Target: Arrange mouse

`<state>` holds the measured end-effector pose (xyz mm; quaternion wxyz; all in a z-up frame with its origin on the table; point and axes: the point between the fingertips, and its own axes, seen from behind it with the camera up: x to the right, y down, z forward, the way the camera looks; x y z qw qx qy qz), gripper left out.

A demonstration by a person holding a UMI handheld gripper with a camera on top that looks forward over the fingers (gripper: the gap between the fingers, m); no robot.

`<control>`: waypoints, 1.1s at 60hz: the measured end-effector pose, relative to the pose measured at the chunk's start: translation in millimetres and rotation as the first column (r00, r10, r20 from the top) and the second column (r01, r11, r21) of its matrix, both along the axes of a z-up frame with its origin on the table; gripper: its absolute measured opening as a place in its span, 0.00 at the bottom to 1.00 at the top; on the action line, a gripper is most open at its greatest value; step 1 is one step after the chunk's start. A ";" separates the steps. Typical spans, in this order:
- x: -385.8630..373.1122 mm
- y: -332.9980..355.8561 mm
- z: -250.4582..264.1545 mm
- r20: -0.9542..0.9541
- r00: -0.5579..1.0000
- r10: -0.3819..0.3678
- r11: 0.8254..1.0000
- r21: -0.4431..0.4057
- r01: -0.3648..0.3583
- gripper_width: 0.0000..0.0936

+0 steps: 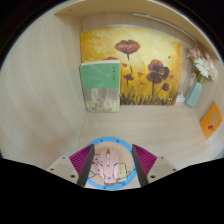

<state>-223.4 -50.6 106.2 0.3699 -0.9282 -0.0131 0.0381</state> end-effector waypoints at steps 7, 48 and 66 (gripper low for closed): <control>38.2 1.8 67.0 0.003 0.999 -0.040 0.993 0.115 0.039 0.79; 236.8 -95.5 93.7 0.039 0.999 -0.032 0.987 0.156 0.025 0.76; 242.0 -113.7 82.0 0.010 1.000 0.014 0.991 0.135 -0.015 0.77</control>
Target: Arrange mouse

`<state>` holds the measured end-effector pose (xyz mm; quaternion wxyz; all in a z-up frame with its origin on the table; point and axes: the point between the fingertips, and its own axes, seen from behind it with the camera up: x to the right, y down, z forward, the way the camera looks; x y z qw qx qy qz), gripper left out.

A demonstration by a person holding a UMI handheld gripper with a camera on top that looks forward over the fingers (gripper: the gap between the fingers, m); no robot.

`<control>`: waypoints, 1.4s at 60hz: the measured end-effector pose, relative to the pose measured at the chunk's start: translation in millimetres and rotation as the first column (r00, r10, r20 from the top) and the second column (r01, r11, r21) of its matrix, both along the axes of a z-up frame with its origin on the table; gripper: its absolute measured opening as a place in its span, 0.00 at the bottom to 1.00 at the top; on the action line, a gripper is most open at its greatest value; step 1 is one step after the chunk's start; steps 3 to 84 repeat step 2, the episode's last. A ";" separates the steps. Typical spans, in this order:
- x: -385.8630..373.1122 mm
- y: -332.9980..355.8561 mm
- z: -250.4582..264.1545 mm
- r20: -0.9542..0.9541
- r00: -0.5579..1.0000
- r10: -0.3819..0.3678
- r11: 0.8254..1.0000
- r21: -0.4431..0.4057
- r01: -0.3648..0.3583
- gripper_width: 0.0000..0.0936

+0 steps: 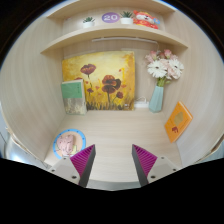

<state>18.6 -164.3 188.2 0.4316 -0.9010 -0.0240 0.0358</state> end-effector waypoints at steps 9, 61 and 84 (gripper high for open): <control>1.3 -0.5 0.9 -0.003 1.000 0.001 1.000 0.003 -0.001 0.77; 1.3 -0.5 0.9 -0.003 1.000 0.001 1.000 0.003 -0.001 0.77; 1.3 -0.5 0.9 -0.003 1.000 0.001 1.000 0.003 -0.001 0.77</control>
